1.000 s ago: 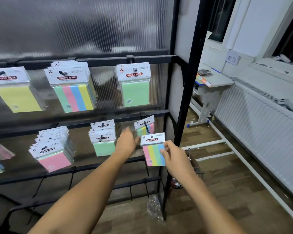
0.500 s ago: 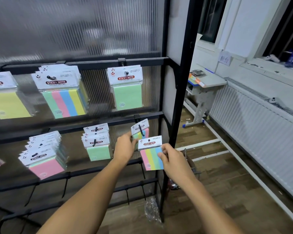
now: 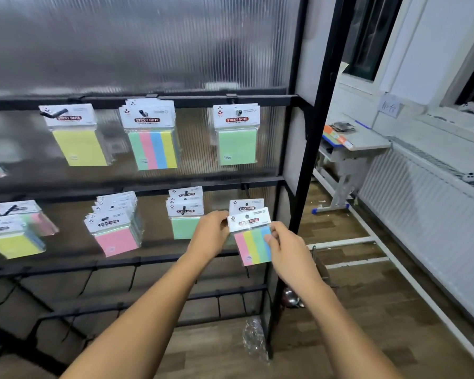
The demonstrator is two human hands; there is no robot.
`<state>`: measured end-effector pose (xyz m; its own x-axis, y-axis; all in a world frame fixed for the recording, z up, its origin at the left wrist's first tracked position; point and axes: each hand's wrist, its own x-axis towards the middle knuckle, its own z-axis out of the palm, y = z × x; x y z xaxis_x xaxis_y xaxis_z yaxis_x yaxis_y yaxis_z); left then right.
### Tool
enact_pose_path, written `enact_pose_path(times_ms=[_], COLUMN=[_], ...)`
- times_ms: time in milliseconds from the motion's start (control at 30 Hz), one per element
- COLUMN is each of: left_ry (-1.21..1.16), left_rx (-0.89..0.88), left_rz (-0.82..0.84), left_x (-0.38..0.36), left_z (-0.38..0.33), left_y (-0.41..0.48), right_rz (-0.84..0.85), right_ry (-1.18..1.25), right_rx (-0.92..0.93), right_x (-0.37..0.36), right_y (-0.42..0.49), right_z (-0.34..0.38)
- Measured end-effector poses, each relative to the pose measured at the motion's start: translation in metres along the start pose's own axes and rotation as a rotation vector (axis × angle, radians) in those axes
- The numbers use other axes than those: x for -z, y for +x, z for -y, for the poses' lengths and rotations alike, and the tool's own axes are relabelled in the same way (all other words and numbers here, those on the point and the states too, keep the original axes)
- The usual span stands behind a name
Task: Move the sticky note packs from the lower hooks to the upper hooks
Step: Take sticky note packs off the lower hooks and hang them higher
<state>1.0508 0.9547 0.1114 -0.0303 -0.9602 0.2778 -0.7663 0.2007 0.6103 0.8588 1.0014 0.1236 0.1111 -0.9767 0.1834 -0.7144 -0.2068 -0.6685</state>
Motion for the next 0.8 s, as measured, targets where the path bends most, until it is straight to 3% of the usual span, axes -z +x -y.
enact_pose_path(times_ms=[200, 367, 800], left_ry=[-0.118, -0.191, -0.249], left_rx=[0.141, 0.191, 0.287], left_rz=[-0.105, -0.19, -0.309], left_x=[0.039, 0.072, 0.176], left_z=[0.014, 0.032, 0.114], left_y=[-0.022, -0.047, -0.094], right_rz=[-0.071, -0.034, -0.019], right_ry=[0.077, 0.092, 0.141], right_rx=[0.052, 0.079, 0.185], right_x=[-0.005, -0.02, -0.091], right_y=[0.001, 0.005, 0.001], right_z=[0.015, 0.043, 0.163])
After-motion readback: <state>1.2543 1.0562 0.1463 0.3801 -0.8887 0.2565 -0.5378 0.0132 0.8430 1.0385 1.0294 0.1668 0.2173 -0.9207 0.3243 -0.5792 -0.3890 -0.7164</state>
